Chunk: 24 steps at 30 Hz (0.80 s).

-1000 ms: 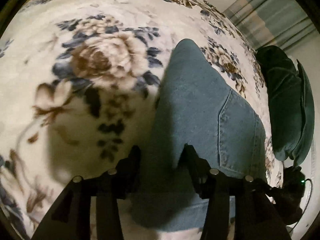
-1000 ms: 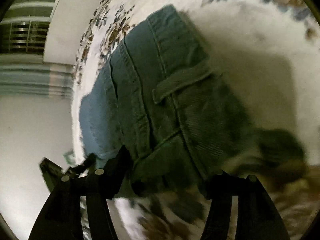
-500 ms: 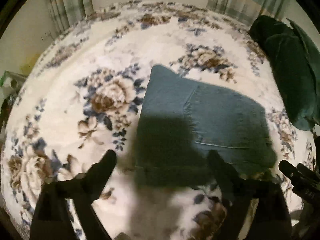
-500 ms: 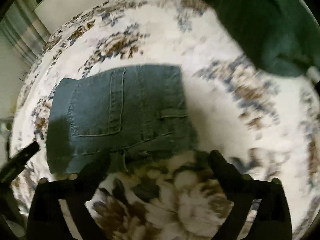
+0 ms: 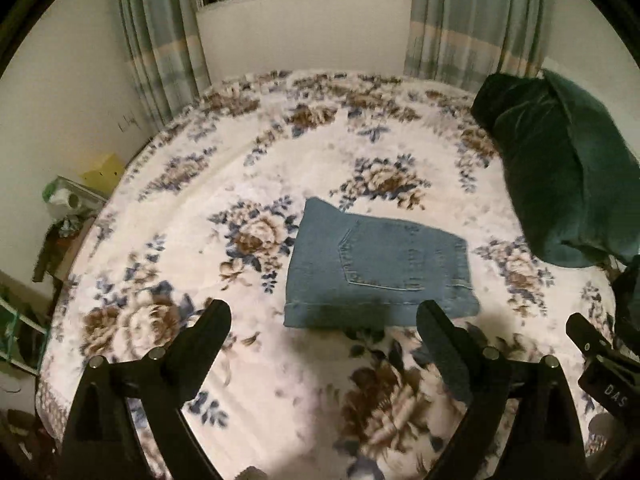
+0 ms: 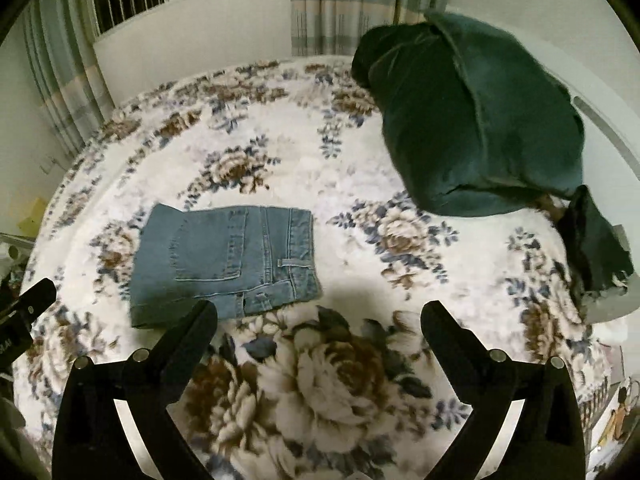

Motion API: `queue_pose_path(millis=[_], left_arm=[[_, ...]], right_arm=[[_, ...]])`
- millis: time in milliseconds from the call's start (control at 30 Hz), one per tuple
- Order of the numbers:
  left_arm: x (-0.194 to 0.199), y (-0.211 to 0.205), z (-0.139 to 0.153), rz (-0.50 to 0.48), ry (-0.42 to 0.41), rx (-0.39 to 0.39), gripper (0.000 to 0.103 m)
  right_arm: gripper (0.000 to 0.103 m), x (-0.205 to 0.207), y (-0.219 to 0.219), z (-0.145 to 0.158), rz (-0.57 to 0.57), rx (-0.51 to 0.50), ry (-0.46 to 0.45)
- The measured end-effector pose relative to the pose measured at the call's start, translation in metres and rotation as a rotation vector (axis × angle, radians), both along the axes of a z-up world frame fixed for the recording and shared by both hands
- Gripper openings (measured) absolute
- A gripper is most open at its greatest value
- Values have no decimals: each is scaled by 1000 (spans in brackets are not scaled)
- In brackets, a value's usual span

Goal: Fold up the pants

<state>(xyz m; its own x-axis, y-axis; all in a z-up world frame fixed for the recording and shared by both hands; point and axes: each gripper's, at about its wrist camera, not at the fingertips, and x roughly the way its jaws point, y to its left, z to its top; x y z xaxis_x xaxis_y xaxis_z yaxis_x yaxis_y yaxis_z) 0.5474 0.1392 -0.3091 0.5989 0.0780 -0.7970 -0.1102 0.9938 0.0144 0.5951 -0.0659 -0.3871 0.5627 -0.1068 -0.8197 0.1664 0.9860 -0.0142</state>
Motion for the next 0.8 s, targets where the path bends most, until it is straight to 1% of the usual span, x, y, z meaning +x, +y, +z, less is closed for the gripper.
queue_pose_path(millis=[33,67,167,300,467,500,600,667,733,800], left_arm=[[-7,-2,8,0,-8,1,95],[-23,-7,25,1,-29,4,95],[-57,-16,58,6,-71,3,95],[-106,-30,106,6,-125,12,95],[-162,-41,154,4,-170,16,95],[-174,-43,165,4,-178,14,95],[-202,-44,189,0,-191,0,95],[-217,-45,201,0,-201,4,95],[-231,-43,214,0,-206,-14,95],[-243,-40,224,14,-225,-13,95]], right_arm=[[103,-11,-2,13,1,2,-13],[103,-23,-5,26,2,-1,-28],[103,-65,-12,71,19,-7,-75],[103,-120,-20,121,41,-2,-128],[103,-189,-26,184,78,8,-178],[103,-205,-27,201,90,1,-194],[103,-240,-30,237,103,11,-225],[103,-264,-31,264,108,-2,-254],[103,-282,-32,283,114,-6,-270],[103,-302,-32,304,117,-18,-294]])
